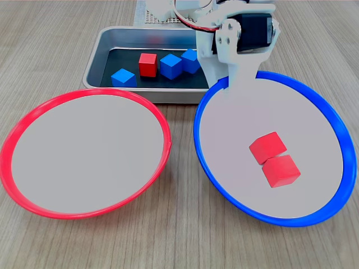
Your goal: Resolve any anomalies and move all blocks to matching dishes
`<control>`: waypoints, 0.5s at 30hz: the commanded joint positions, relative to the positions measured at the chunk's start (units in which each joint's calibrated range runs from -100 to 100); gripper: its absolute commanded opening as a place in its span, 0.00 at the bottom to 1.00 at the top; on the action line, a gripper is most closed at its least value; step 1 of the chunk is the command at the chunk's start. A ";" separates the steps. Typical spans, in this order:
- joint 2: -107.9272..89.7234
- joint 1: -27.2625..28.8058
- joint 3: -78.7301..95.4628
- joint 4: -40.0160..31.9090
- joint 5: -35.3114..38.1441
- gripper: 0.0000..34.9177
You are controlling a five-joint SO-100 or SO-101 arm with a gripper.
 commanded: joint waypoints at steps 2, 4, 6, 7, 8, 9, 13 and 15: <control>1.92 0.40 -6.77 2.87 0.93 0.00; 2.69 0.68 -7.41 3.12 1.61 0.00; 3.12 1.15 -7.13 2.70 2.64 0.01; 3.12 1.44 -6.95 2.62 3.03 0.01; 2.94 1.62 -6.86 2.87 3.32 0.01; 2.77 1.91 -6.77 3.36 3.71 0.03; 1.58 2.85 -6.13 4.60 4.59 0.12; 0.98 3.13 -5.68 5.26 5.13 0.16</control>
